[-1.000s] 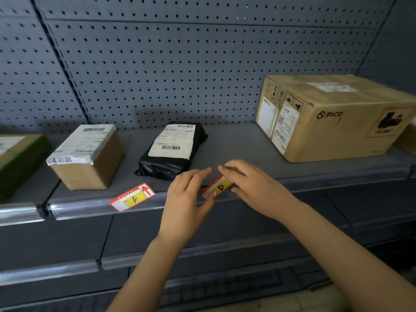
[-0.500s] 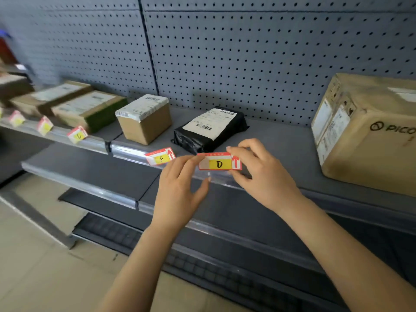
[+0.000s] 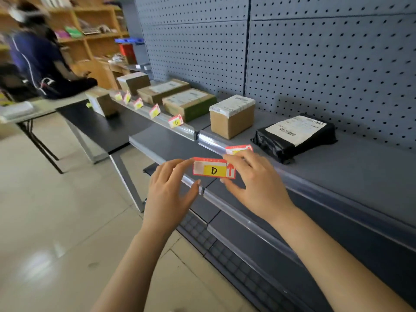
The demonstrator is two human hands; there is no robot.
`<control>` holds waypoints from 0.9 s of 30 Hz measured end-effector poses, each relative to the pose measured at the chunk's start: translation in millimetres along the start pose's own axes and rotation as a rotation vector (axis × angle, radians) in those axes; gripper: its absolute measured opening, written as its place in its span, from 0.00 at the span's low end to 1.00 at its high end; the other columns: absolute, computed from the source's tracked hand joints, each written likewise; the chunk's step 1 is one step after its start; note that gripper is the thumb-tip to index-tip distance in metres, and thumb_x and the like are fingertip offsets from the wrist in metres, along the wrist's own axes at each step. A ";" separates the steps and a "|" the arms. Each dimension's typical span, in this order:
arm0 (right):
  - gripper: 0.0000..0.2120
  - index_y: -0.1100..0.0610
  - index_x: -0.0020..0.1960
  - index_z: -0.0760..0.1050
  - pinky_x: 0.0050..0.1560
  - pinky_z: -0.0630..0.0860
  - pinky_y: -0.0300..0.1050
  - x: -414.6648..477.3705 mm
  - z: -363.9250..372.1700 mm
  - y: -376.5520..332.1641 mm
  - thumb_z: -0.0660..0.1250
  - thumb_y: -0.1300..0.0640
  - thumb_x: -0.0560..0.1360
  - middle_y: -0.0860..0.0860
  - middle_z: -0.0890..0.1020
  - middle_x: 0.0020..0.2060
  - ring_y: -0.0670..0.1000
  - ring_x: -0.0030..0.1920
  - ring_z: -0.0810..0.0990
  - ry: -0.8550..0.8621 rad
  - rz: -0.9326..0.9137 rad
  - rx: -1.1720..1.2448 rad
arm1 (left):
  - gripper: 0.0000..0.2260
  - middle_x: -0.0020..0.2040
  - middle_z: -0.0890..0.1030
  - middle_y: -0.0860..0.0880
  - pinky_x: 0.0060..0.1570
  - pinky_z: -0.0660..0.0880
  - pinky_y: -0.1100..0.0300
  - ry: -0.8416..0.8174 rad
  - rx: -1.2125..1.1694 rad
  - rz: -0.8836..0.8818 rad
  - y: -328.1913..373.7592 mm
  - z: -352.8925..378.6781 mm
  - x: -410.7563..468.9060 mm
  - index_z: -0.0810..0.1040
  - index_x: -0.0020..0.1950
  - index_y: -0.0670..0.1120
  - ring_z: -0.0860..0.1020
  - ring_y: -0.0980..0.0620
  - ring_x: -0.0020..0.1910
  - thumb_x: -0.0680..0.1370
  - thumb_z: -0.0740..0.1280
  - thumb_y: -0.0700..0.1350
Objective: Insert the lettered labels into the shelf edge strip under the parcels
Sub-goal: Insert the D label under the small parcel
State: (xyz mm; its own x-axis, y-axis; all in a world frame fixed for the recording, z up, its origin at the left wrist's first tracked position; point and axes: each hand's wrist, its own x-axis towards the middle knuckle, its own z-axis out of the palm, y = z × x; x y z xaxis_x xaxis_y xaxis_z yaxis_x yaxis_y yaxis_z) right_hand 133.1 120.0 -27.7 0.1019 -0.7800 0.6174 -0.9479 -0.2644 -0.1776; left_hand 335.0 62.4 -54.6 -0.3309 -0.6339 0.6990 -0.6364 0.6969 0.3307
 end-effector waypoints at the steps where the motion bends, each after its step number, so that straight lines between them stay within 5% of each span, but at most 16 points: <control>1: 0.22 0.56 0.63 0.74 0.49 0.74 0.46 7.8 7.8 -7.7 0.73 0.52 0.71 0.52 0.76 0.52 0.52 0.51 0.76 -0.001 -0.018 0.013 | 0.19 0.57 0.77 0.50 0.58 0.71 0.51 0.009 0.009 -0.011 -11.0 -5.9 -0.3 0.75 0.65 0.48 0.73 0.50 0.57 0.76 0.66 0.51; 16: 0.21 0.58 0.62 0.74 0.52 0.72 0.46 143.4 126.4 -111.7 0.72 0.54 0.71 0.53 0.77 0.51 0.53 0.50 0.76 0.060 -0.013 -0.021 | 0.20 0.58 0.77 0.51 0.60 0.71 0.52 0.027 0.014 -0.002 -200.3 -69.4 53.3 0.75 0.65 0.49 0.70 0.53 0.60 0.74 0.73 0.47; 22: 0.22 0.58 0.63 0.74 0.52 0.74 0.50 170.9 149.9 -126.4 0.72 0.53 0.71 0.52 0.77 0.52 0.54 0.52 0.76 0.072 0.059 -0.065 | 0.19 0.58 0.76 0.51 0.61 0.63 0.60 0.008 -0.014 0.053 -240.2 -71.6 80.0 0.75 0.65 0.50 0.69 0.54 0.60 0.75 0.71 0.49; 27: 0.23 0.58 0.63 0.74 0.49 0.71 0.44 182.7 157.7 -117.4 0.72 0.53 0.71 0.52 0.76 0.51 0.53 0.49 0.76 0.071 0.089 -0.132 | 0.19 0.58 0.76 0.52 0.62 0.62 0.62 -0.027 -0.048 0.079 -256.9 -58.0 93.9 0.73 0.66 0.52 0.71 0.52 0.59 0.76 0.67 0.53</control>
State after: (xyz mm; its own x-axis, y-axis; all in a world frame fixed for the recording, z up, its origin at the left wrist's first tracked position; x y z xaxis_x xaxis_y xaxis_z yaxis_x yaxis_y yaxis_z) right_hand 310.5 -81.0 -14.9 -0.0013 -0.7537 0.6572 -0.9841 -0.1159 -0.1349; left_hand 507.8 -156.7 -37.1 -0.3980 -0.5848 0.7068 -0.5740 0.7598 0.3054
